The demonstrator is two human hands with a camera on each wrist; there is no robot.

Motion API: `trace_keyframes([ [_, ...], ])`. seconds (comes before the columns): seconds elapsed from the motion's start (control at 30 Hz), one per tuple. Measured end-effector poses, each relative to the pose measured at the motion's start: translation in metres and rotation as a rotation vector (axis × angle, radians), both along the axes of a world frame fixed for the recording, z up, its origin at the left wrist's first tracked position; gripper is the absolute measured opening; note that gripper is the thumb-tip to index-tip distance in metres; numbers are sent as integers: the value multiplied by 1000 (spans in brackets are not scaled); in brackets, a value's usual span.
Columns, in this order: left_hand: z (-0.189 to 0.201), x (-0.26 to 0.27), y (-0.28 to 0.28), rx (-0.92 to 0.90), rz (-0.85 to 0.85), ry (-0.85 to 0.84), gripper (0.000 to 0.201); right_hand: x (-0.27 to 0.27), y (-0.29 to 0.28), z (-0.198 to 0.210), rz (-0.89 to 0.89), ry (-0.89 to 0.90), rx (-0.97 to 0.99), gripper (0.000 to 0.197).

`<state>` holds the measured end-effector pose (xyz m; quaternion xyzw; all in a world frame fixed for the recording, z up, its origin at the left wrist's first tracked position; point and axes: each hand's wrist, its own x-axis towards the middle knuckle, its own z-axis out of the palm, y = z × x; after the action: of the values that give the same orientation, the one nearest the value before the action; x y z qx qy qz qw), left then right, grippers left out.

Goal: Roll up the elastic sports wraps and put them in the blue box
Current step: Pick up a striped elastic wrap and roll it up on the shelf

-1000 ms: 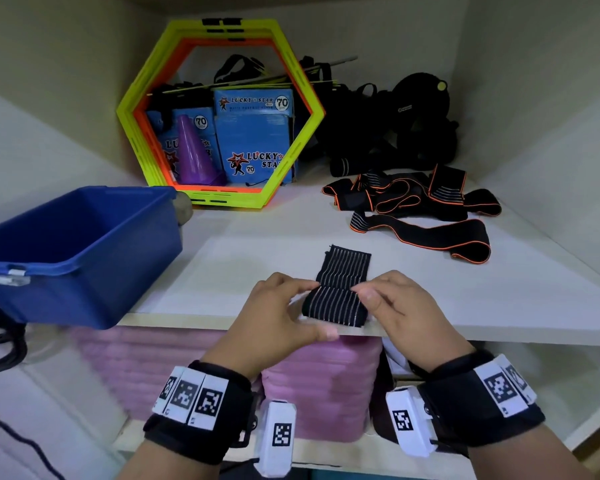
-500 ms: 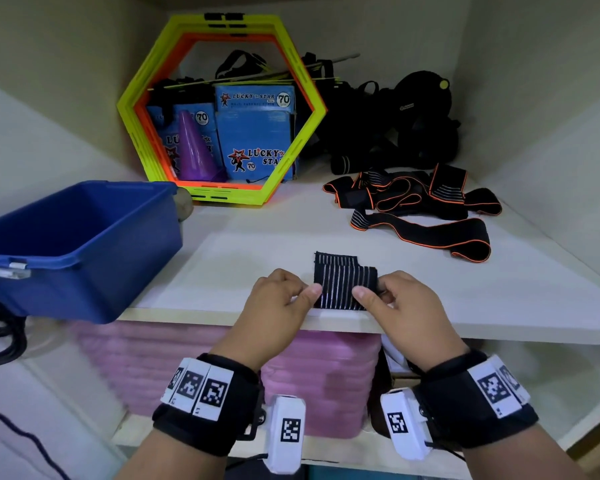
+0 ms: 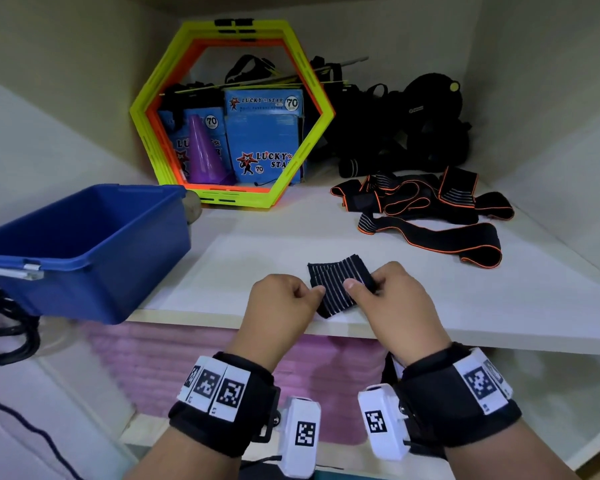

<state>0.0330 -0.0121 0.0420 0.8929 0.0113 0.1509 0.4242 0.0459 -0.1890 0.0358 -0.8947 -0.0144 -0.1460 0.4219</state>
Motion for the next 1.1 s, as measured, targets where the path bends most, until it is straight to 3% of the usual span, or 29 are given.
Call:
trace_keyframes([
  [0.1,-1,-3,-2,-28,12,-43,32,-3,4,7,100,-18,437,32],
  [0.17,-3,-7,-3,-68,29,-118,31,-7,5,9,197,-68,567,39],
  [0.27,-6,-11,-1,-67,-32,-209,55,-15,6,9,384,-124,549,48],
  [0.37,-6,-13,0,-171,-200,-172,77,-20,5,15,529,-101,489,52],
  [0.57,-8,-19,1,-414,-277,-108,49,-16,7,14,463,-74,533,55],
  [0.73,-5,-22,18,-523,-284,-103,57,-9,14,10,524,-33,501,54],
  [0.87,1,-24,35,-657,-128,-131,58,0,29,6,406,5,361,40],
  [1.0,-3,-16,58,-504,77,-161,35,0,54,7,337,-41,101,41],
  [1.1,-12,-16,72,-100,173,-274,23,6,73,7,321,-83,-68,35],
])
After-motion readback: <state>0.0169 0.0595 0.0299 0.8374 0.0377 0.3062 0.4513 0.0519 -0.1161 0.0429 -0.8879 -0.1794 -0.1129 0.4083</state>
